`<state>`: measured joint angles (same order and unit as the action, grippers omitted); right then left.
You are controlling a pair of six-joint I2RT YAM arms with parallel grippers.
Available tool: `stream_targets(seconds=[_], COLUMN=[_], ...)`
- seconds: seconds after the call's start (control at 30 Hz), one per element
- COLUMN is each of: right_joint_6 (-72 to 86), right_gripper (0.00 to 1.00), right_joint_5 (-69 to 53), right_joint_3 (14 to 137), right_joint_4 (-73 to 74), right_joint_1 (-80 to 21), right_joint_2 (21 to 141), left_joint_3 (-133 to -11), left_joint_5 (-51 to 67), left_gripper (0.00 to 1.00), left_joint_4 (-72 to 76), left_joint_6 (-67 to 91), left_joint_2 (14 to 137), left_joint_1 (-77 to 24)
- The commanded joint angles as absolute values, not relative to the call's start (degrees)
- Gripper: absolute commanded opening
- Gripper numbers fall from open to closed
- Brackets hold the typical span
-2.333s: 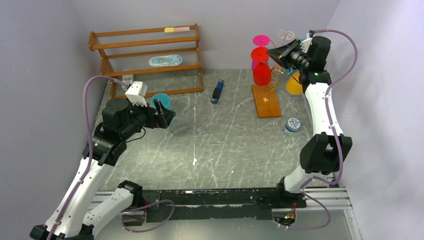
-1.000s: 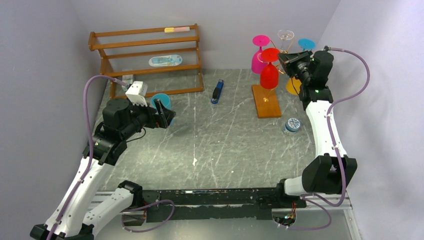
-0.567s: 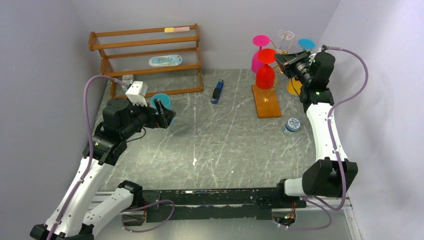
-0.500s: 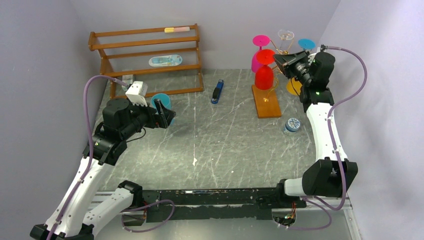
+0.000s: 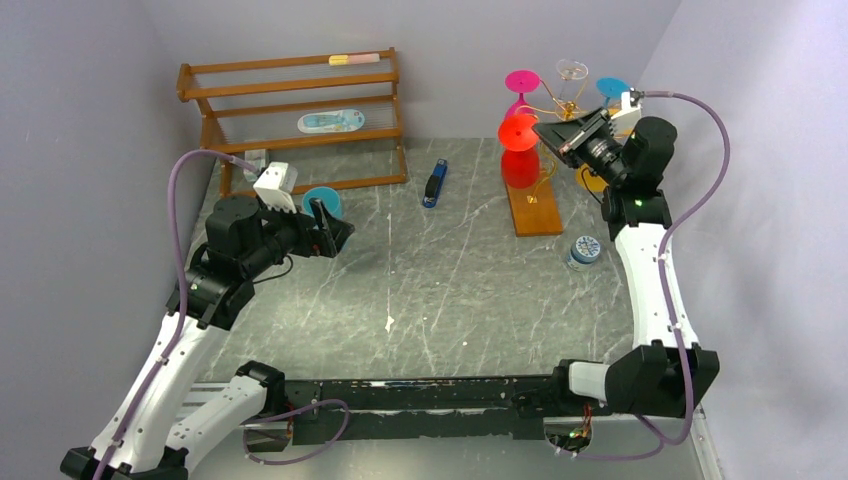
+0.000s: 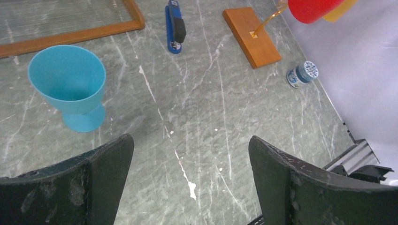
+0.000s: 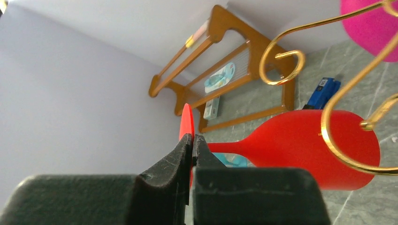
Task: Take the wine glass off the wine glass rack
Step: Place the wine glass at the center of the board.
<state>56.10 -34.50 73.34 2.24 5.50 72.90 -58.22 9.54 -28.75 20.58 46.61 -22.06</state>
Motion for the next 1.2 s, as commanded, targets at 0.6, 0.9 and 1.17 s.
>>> stream_targets(seconds=[0.6, 0.9, 1.17], right_joint_6=[27.12, 32.99, 34.76], right_gripper=[0.00, 0.00, 0.00], right_joint_5=[-40.44, -39.41, -40.83], right_joint_3=[63.31, 57.77, 55.99], right_joint_4=[5.48, -5.91, -10.14], right_joint_1=[-24.42, -31.47, -33.89], right_joint_2=[62.93, 64.37, 65.30], left_joint_3=[-55.88, -52.69, -50.80], left_joint_5=[44.76, 44.52, 43.60], left_gripper=[0.92, 0.84, 0.61], left_joint_4=[-9.54, -4.21, -0.44], left_joint_6=[25.14, 28.40, 30.81], left_joint_2=[51.24, 53.56, 54.75], left_joint_1=[-22.26, -29.02, -30.54])
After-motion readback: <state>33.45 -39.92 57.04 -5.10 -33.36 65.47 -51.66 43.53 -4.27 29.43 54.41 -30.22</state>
